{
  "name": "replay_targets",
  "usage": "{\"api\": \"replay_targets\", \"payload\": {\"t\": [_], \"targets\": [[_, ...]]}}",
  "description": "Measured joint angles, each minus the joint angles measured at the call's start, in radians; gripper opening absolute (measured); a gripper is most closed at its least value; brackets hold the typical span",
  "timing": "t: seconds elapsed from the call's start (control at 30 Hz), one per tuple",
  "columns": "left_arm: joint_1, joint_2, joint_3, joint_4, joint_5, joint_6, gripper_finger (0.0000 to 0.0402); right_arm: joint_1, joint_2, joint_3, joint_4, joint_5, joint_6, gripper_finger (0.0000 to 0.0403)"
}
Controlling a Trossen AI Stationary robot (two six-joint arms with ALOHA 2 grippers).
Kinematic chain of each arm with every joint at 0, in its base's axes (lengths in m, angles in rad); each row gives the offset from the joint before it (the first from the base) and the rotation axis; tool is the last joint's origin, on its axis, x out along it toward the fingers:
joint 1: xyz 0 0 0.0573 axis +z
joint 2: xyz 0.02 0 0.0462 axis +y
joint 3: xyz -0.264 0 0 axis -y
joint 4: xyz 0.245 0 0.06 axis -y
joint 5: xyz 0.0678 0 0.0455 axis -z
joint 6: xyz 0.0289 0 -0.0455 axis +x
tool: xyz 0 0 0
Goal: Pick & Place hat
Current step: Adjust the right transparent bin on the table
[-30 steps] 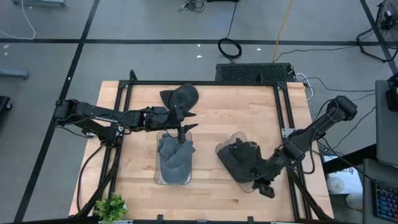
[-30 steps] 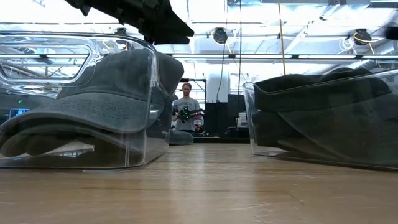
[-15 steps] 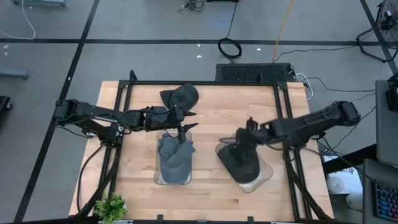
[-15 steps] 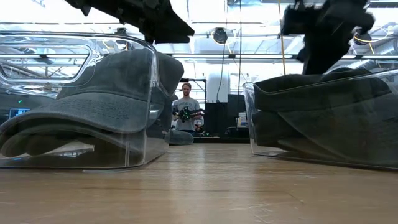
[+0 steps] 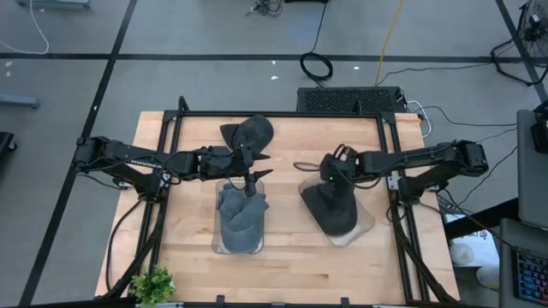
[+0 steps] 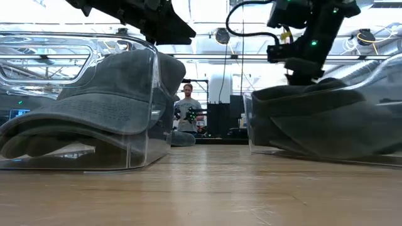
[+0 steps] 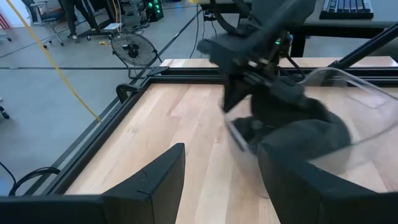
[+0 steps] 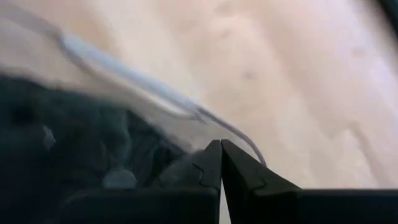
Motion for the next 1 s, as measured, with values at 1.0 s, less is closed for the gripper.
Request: {"api": "replay_targets", "payload": {"t": [1.0], "targets": [[0.000, 0.000, 0.000, -0.008, 0.000, -0.014, 0.0214, 0.117, 0.180, 0.108, 0.384, -0.298, -0.443, 0.0000]]}}
